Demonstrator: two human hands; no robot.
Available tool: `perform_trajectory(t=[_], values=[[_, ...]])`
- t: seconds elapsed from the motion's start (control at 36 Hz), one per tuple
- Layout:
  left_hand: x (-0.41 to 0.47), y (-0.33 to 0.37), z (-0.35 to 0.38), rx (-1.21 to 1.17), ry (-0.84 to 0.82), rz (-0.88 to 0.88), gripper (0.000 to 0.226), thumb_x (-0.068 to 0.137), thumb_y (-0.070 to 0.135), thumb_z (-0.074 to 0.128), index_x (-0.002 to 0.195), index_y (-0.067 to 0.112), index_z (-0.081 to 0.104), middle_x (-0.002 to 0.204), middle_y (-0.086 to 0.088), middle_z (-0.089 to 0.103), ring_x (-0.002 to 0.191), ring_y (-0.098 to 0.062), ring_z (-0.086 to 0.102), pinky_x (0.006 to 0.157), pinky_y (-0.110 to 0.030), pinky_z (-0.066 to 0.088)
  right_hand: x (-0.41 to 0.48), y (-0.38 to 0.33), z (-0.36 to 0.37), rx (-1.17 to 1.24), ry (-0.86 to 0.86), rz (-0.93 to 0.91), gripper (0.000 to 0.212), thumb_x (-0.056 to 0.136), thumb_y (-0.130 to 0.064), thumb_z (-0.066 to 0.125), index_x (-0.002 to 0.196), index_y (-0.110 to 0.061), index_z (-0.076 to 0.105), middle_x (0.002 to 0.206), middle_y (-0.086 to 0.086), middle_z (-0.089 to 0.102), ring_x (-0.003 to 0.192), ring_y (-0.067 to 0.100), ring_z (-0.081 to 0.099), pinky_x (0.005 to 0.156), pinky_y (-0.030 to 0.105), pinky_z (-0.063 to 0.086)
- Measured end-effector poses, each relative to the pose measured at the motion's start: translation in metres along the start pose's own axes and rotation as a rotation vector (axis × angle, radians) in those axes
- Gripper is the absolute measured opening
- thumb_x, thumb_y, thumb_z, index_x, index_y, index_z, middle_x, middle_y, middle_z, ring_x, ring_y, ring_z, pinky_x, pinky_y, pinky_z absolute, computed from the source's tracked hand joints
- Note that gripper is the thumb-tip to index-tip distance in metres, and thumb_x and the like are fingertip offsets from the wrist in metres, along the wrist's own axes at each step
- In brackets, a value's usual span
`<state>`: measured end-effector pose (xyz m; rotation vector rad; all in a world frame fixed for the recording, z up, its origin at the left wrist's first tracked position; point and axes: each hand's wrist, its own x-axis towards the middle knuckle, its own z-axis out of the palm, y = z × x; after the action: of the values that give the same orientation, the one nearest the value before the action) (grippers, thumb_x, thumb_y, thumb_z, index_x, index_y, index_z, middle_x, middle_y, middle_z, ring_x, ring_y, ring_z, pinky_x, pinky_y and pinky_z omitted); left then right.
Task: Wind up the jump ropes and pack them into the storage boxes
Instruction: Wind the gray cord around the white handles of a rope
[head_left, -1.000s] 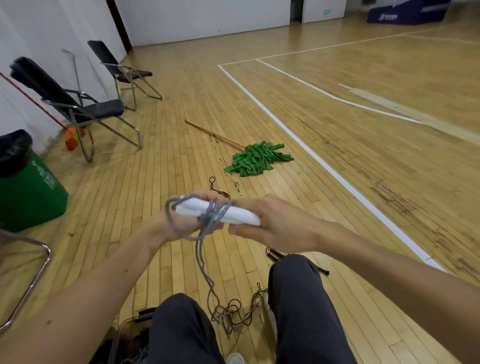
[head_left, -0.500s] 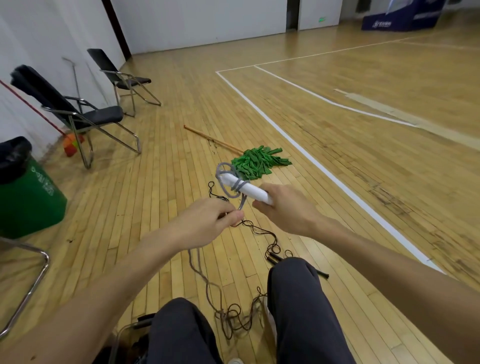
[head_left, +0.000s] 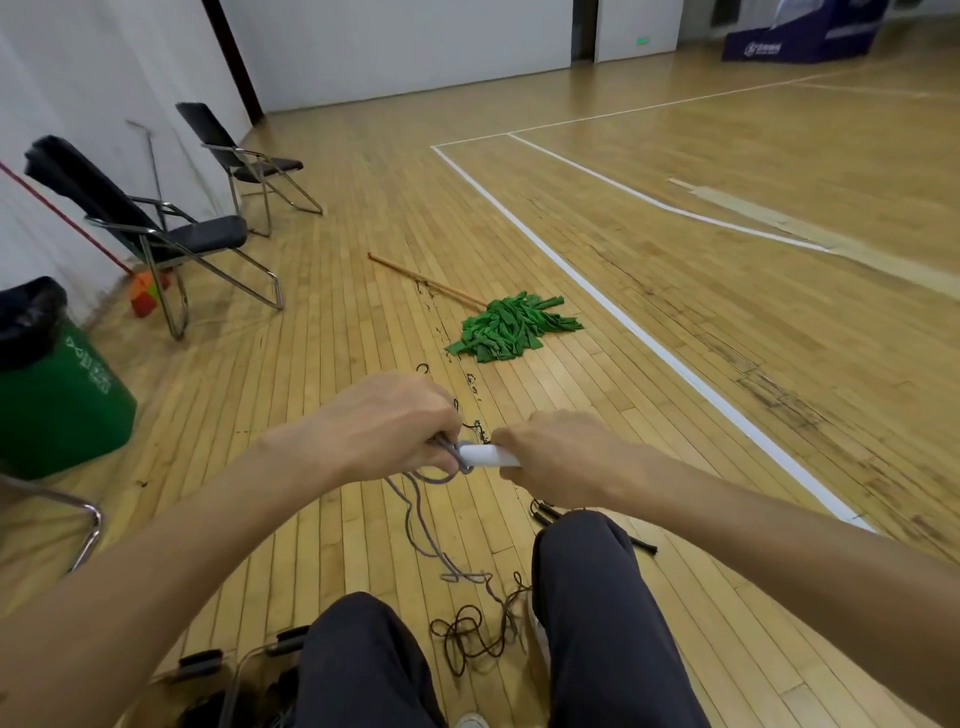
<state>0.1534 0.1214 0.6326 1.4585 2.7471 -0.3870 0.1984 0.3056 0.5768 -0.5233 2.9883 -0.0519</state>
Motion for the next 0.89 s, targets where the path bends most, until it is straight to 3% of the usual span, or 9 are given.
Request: perform_trajectory(t=[0.11,0.31,0.44,0.58,0.67,0.72,0.78,0.83,0.89], values=[[0.003,-0.003,-0.007,-0.061,0.031,-0.018,0.041,0.078,0.063,0.069,0.090,0.024,0.069,0.082,0.012,0.061,0.073,-0.006,0.047,0.067,-0.022,0.042,-0.007,-0.001,-0.004,-0.043,-0.002,-0.066,0.022,0.106,-0.031,0.047,0.124,-0.020,0.054,0.076,-0.005,0.048,0.060,0.012,0.043,0.053,0.026,0.036],[0.000,-0.007,-0.019,-0.644,-0.060,-0.066,0.048,0.049,0.049,0.095,0.070,0.017,0.066,0.061,0.007,0.060,0.057,-0.003,0.050,0.057,-0.026,0.041,-0.026,-0.001,-0.015,-0.057,0.014,-0.275,0.018,0.106,-0.032,0.045,0.119,-0.021,0.050,0.070,-0.009,0.041,0.057,0.012,0.042,0.052,0.027,0.032],[0.004,-0.010,-0.016,-1.040,-0.207,0.077,0.048,0.052,0.043,0.092,0.072,0.016,0.057,0.062,-0.001,0.063,0.057,-0.014,0.054,0.055,-0.029,0.040,-0.035,0.001,-0.019,0.008,0.155,-0.408,0.016,0.104,-0.030,0.051,0.114,-0.017,0.053,0.075,-0.002,0.053,0.056,0.020,0.045,0.047,0.027,0.029],[0.009,-0.004,0.003,-1.427,-0.223,0.165,0.057,0.054,0.053,0.091,0.071,0.020,0.048,0.058,0.002,0.053,0.049,-0.011,0.046,0.046,-0.020,0.034,-0.039,0.004,-0.019,0.159,0.285,-0.433,0.015,0.099,-0.026,0.061,0.112,-0.017,0.061,0.067,-0.010,0.046,0.045,0.006,0.033,0.045,0.021,0.025],[0.020,-0.002,0.016,-1.583,-0.165,0.030,0.046,0.057,0.059,0.087,0.066,0.025,0.057,0.062,0.009,0.057,0.052,-0.008,0.053,0.047,-0.015,0.043,-0.038,0.004,-0.021,0.307,0.304,-0.387,0.018,0.102,-0.028,0.058,0.117,-0.018,0.062,0.063,-0.017,0.042,0.044,0.000,0.040,0.047,0.012,0.031],[0.027,-0.002,0.032,-1.744,-0.099,-0.005,0.029,0.076,0.058,0.077,0.066,0.032,0.067,0.067,0.010,0.063,0.056,-0.004,0.058,0.051,-0.014,0.047,-0.035,0.007,-0.021,0.388,0.326,-0.345,0.020,0.103,-0.027,0.058,0.119,-0.018,0.062,0.062,-0.019,0.048,0.049,0.001,0.050,0.049,0.011,0.037],[0.026,0.004,0.039,-2.045,0.002,-0.064,0.036,0.102,0.038,0.050,0.080,0.027,0.076,0.070,0.005,0.065,0.053,-0.003,0.055,0.050,-0.012,0.039,-0.032,0.011,-0.020,0.445,0.353,-0.302,0.019,0.103,-0.028,0.057,0.120,-0.021,0.061,0.066,-0.014,0.058,0.051,0.007,0.055,0.050,0.016,0.041],[0.025,0.014,0.042,-2.166,0.065,-0.140,0.037,0.099,0.029,0.049,0.079,0.031,0.079,0.058,0.002,0.054,0.042,-0.003,0.040,0.046,-0.015,0.020,-0.030,0.015,-0.016,0.475,0.382,-0.258,0.018,0.103,-0.029,0.057,0.119,-0.022,0.062,0.069,-0.011,0.063,0.056,0.012,0.058,0.050,0.019,0.043],[0.023,0.027,0.037,-2.108,0.136,-0.269,0.032,0.096,0.027,0.047,0.084,0.028,0.077,0.052,0.004,0.042,0.041,-0.002,0.030,0.042,-0.017,0.014,-0.027,0.017,-0.012,0.483,0.393,-0.208,0.019,0.102,-0.030,0.058,0.117,-0.019,0.063,0.071,-0.008,0.064,0.057,0.014,0.058,0.052,0.026,0.045]])
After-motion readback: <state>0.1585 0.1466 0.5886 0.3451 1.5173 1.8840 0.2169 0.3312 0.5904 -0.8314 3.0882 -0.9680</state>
